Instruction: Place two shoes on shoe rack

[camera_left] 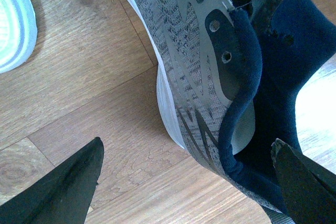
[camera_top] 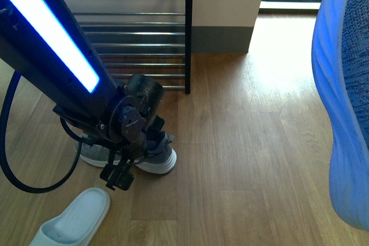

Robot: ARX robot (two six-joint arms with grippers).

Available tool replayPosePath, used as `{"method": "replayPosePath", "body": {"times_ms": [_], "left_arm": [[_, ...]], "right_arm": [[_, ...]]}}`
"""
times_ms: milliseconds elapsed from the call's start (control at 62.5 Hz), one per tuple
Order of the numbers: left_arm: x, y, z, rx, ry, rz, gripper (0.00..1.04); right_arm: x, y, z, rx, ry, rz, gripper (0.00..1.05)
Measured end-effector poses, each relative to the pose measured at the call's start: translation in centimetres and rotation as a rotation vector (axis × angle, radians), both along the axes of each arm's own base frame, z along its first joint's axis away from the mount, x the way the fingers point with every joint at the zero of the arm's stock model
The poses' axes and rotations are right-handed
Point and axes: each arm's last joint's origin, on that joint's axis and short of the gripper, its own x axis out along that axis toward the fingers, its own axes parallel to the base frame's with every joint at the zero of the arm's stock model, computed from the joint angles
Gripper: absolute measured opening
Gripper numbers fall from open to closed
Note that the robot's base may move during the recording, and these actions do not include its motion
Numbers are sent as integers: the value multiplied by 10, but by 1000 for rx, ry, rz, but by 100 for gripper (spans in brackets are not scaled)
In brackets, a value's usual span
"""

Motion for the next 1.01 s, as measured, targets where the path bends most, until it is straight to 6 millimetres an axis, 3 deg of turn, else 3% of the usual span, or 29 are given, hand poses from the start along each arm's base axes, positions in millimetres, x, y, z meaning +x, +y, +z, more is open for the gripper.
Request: {"method": "replayPosePath", "body": {"times_ms": [576,1008], "left_arm": [[6,-2,-35,20,55,-6,95],[9,-4,-37,25,53,-24,33]], "right_arm": [[0,0,0,0,0,0,2],[0,0,0,0,0,0,2]]}}
